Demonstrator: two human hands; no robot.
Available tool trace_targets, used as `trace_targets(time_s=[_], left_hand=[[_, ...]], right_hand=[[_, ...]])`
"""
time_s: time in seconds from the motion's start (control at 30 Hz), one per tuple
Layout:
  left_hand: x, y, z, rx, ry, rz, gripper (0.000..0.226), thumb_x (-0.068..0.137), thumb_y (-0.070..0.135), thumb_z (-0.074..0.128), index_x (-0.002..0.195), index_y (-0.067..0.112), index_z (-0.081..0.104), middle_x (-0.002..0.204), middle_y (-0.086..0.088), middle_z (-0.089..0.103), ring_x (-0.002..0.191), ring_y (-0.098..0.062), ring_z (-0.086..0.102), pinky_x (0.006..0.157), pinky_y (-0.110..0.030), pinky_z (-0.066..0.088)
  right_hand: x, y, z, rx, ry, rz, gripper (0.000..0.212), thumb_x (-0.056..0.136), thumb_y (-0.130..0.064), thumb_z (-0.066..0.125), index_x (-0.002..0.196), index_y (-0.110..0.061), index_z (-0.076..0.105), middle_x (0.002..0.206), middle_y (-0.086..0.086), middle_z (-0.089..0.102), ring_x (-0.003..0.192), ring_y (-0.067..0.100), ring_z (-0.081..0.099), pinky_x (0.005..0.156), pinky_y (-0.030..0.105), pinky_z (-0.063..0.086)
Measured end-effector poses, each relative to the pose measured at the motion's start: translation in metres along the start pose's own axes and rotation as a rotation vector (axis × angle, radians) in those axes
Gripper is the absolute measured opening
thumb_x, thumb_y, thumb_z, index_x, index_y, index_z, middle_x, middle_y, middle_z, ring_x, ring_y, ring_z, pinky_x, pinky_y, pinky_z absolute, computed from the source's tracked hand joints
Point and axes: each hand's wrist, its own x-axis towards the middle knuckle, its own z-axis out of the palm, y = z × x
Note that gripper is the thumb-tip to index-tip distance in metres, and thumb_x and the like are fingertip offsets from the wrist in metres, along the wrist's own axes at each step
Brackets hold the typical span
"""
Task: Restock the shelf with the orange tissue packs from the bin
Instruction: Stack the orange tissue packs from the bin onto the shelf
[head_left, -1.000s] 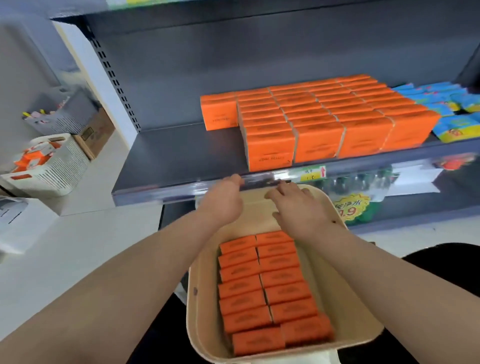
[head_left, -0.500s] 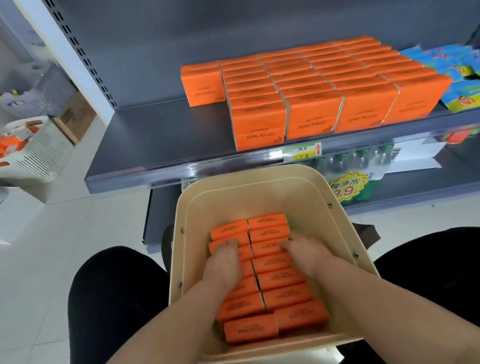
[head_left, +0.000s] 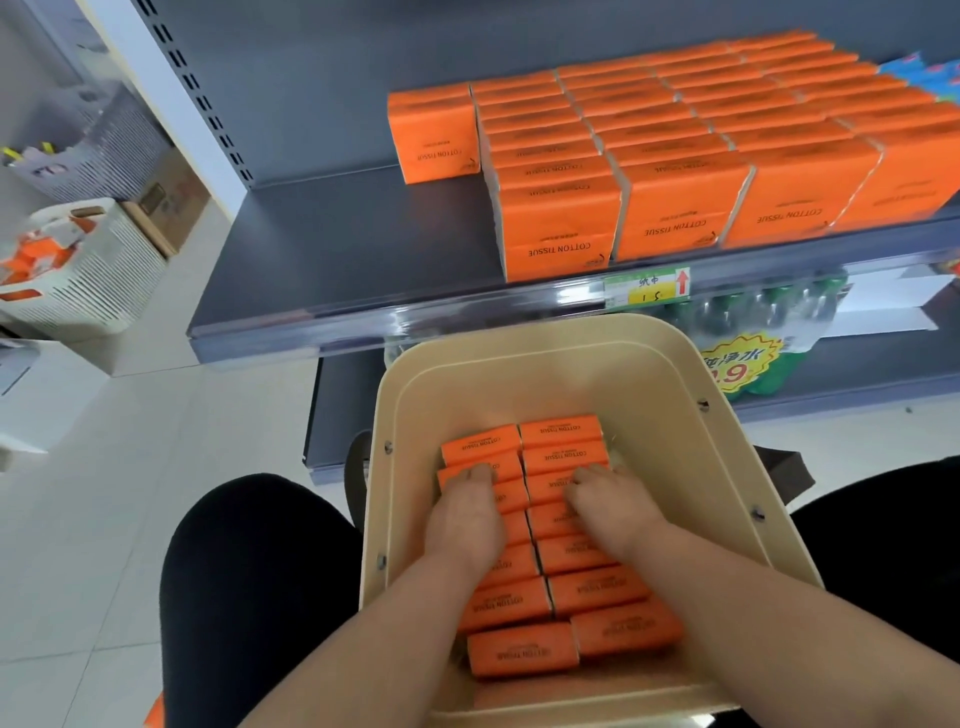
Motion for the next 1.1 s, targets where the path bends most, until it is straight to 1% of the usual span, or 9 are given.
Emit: trace_targets(time_s=[0.2, 0.43, 0.5, 0.63, 0.77, 0.87, 0.93, 1.03, 1.1], left_hand=[[-0.008, -0.006, -0.003, 0.038, -0.011, -0.016, 0.041, 0.087, 0.002, 0.044, 0.125, 0.016, 0.045, 0.118, -0.007, 0.056, 0.111, -0.024, 0.054, 0.090, -0.033, 0.045], [-0.006, -0.014, -0.009, 0.090, 0.006, -0.023, 0.035, 0.088, 0.004, 0.043, 0.120, 0.016, 0.047, 0.120, -0.007, 0.055, 0.113, -0.025, 0.054, 0.092, -0.035, 0.046], [-0.006, -0.012, -0.008, 0.104, -0.004, -0.010, 0.035, 0.088, 0.005, 0.043, 0.121, 0.017, 0.047, 0.120, -0.007, 0.055, 0.112, -0.024, 0.055, 0.091, -0.035, 0.047], [-0.009, -0.008, 0.000, 0.170, -0.069, 0.009, 0.034, 0.089, 0.006, 0.042, 0.119, 0.016, 0.050, 0.118, -0.007, 0.058, 0.111, -0.024, 0.055, 0.090, -0.036, 0.048], [-0.007, -0.010, 0.002, 0.284, -0.114, 0.050, 0.024, 0.092, 0.012, 0.044, 0.112, 0.018, 0.056, 0.120, -0.006, 0.058, 0.113, -0.023, 0.054, 0.092, -0.034, 0.047], [-0.007, -0.013, 0.005, 0.383, -0.129, 0.073, 0.025, 0.094, 0.014, 0.043, 0.115, 0.019, 0.057, 0.122, -0.006, 0.056, 0.115, -0.023, 0.052, 0.092, -0.035, 0.047], [-0.007, -0.014, 0.007, 0.445, -0.120, 0.085, 0.027, 0.095, 0.012, 0.041, 0.113, 0.018, 0.059, 0.121, -0.006, 0.057, 0.114, -0.023, 0.053, 0.090, -0.036, 0.048], [-0.005, -0.013, 0.009, 0.550, -0.100, 0.135, 0.031, 0.094, 0.007, 0.037, 0.110, 0.016, 0.062, 0.118, -0.006, 0.061, 0.113, -0.023, 0.054, 0.088, -0.036, 0.047], [-0.005, -0.009, 0.010, 0.602, -0.104, 0.177, 0.033, 0.094, 0.004, 0.035, 0.108, 0.015, 0.063, 0.116, -0.006, 0.062, 0.111, -0.023, 0.055, 0.087, -0.036, 0.047]], right_hand=[[0.001, -0.001, -0.012, -0.063, 0.023, -0.009, 0.031, 0.092, -0.009, 0.041, 0.114, -0.016, 0.062, 0.123, 0.005, 0.051, 0.119, 0.026, 0.043, 0.098, 0.038, 0.033], [-0.019, -0.008, -0.073, -0.026, 0.280, 0.031, 0.030, 0.090, -0.006, 0.039, 0.116, -0.013, 0.053, 0.119, 0.007, 0.054, 0.114, 0.027, 0.050, 0.088, 0.035, 0.036], [-0.026, -0.004, -0.080, 0.025, 0.271, 0.068, 0.030, 0.089, -0.004, 0.038, 0.116, -0.014, 0.049, 0.118, 0.006, 0.056, 0.112, 0.028, 0.052, 0.086, 0.035, 0.038], [-0.029, 0.001, -0.061, 0.173, 0.133, 0.085, 0.027, 0.092, -0.008, 0.040, 0.118, -0.015, 0.044, 0.119, 0.007, 0.055, 0.111, 0.030, 0.053, 0.084, 0.037, 0.043], [-0.020, 0.001, -0.052, 0.227, 0.153, 0.046, 0.051, 0.093, -0.039, 0.052, 0.137, -0.020, 0.036, 0.133, 0.003, 0.047, 0.124, 0.027, 0.043, 0.095, 0.040, 0.039], [-0.016, -0.001, -0.049, 0.162, 0.138, 0.045, 0.043, 0.093, -0.036, 0.052, 0.133, -0.024, 0.042, 0.132, 0.001, 0.047, 0.125, 0.025, 0.042, 0.096, 0.039, 0.035], [-0.016, -0.001, -0.047, 0.143, 0.188, 0.060, 0.038, 0.095, -0.035, 0.049, 0.132, -0.027, 0.044, 0.130, -0.001, 0.050, 0.123, 0.024, 0.043, 0.095, 0.038, 0.033], [-0.016, 0.001, -0.045, 0.153, 0.231, 0.109, 0.043, 0.097, -0.036, 0.044, 0.139, -0.028, 0.038, 0.132, -0.002, 0.048, 0.123, 0.022, 0.042, 0.095, 0.038, 0.032], [-0.016, 0.004, -0.040, 0.159, 0.165, 0.136, 0.050, 0.098, -0.038, 0.043, 0.144, -0.025, 0.031, 0.136, -0.001, 0.045, 0.126, 0.023, 0.039, 0.098, 0.039, 0.031]])
